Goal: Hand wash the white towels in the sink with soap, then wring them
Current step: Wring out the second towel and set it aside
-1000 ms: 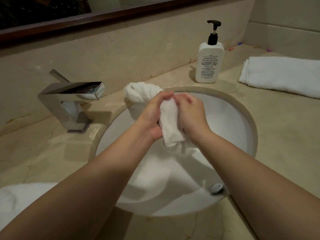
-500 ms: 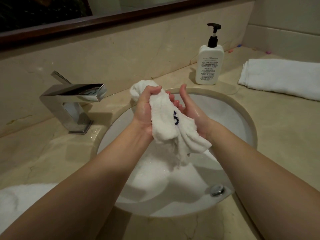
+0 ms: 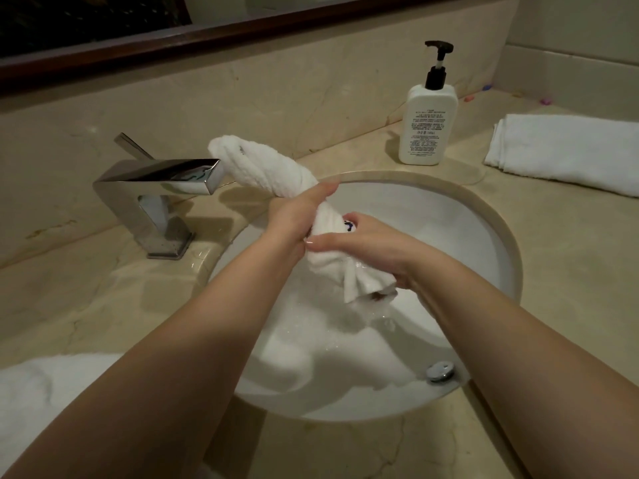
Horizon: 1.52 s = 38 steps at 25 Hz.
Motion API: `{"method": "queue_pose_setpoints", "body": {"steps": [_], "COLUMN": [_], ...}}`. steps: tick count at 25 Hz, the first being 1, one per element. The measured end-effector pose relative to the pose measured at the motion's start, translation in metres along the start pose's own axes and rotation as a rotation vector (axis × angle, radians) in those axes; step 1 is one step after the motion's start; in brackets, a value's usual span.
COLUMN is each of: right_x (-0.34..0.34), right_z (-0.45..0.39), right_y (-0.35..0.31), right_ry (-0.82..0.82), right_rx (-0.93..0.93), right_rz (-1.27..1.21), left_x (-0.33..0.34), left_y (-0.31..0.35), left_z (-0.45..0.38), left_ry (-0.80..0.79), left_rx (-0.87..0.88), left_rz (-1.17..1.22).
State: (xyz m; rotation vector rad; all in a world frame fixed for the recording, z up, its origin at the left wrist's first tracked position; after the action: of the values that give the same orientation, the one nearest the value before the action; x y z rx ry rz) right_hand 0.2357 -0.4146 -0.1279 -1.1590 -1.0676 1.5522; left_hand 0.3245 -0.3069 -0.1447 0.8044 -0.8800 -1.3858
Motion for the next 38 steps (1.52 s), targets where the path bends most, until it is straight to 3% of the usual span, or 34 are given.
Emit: {"method": "queue_pose_setpoints", "body": {"steps": [4, 8, 11, 13, 16, 20, 23, 27, 30, 32, 36, 38], "right_x": [0.01, 0.0, 0.003, 0.01, 0.023, 0.023, 0.011, -0.008, -0.003, -0.003, 0.0, -0.001], "right_z": [-0.009, -0.009, -0.017, -0.02, -0.016, -0.012, -0.008, -0.009, -0.012, -0.012, -0.009, -0.008], "right_y": [0.008, 0.022, 0.022, 0.014, 0.005, 0.01, 0.007, 0.002, -0.003, -0.001, 0.009, 0.019], "right_ry": [0.148, 0.201, 0.123, 0.02, -0.169, -0.173, -0.128, 0.19, 0.292, 0.282, 0.113, 0.132], "right_rx": [0.008, 0.116, 0.108, 0.092, 0.105, 0.141, 0.124, -0.054, -0.113, -0.083, 0.025, 0.091], "right_rz": [0.048, -0.227, -0.542, -0.756, -0.901, -0.655, -0.431, 0.0, 0.214, 0.192, -0.024, -0.101], "left_x": [-0.006, 0.0, 0.005, 0.008, 0.014, 0.012, 0.01, 0.014, 0.012, 0.006, 0.001, 0.007], "left_y": [-0.014, -0.014, -0.008, -0.01, -0.019, -0.008, 0.002, 0.0, -0.005, -0.008, -0.011, -0.012], "left_z": [-0.012, -0.012, -0.013, -0.011, -0.003, 0.006, 0.005, -0.001, -0.008, -0.014, -0.013, -0.009], "left_ry": [-0.106, -0.329, -0.423, -0.358, -0.331, -0.415, -0.388, -0.329, -0.272, -0.226, -0.141, -0.211], "left_rx": [-0.131, -0.156, -0.092, -0.019, -0.063, -0.049, 0.006, -0.036, -0.064, -0.051, 0.005, -0.027], "left_rz": [-0.13, 0.128, 0.269, 0.323, 0.378, 0.518, 0.421, 0.27, 0.23, 0.203, 0.176, 0.193]}}
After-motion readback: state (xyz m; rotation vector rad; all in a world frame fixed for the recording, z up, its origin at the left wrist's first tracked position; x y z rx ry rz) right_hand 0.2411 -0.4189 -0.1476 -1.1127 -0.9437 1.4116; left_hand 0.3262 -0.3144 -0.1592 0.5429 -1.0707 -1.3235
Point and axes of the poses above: each hand's wrist, its own z-axis away from the middle knuckle, its own x-axis out of the palm, y = z × x, the point moved 7 cm from there along -z, towards the middle knuckle, and after that the axes turned 7 degrees about -x, right-handed, at the moved point
